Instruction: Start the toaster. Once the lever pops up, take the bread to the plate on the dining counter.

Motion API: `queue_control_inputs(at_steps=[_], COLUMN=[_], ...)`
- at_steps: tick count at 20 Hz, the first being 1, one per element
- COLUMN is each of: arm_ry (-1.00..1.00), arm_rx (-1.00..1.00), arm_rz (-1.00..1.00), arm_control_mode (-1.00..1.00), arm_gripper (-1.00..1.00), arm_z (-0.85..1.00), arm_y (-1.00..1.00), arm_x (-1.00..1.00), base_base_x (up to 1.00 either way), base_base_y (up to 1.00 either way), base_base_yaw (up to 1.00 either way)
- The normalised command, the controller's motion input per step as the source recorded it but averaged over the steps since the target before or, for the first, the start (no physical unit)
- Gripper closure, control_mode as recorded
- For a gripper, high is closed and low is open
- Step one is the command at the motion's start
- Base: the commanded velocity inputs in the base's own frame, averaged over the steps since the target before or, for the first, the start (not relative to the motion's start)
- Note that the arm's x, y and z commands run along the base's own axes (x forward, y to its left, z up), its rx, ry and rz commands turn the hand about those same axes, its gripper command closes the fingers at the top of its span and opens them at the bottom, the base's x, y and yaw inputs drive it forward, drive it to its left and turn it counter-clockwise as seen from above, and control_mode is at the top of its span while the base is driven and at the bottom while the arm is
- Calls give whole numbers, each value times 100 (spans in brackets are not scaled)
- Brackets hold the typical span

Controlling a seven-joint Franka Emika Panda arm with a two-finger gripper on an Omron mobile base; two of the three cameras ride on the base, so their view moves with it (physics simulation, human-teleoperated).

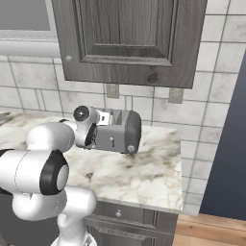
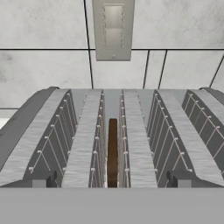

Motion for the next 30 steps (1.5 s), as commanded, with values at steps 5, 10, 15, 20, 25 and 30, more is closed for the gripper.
queue_control_inputs(at_steps=[5,10,15,20,25,30], arm_ry=[0,0,0,0,0,0], arm_rx=[0,0,0,0,0,0], arm_rz=[0,0,0,0,0,0], arm_control_mode=[-100,-100,-100,-100,-100,-100], arm_gripper=[-100,-100,-100,-100,-100,-100], arm_z=[0,0,0,0,0,0], arm_y=[0,0,0,0,0,0], arm_x=[0,0,0,0,0,0], base_base_x=[0,0,0,0,0,0], base_base_y=[0,0,0,0,0,0], base_base_yaw=[0,0,0,0,0,0])
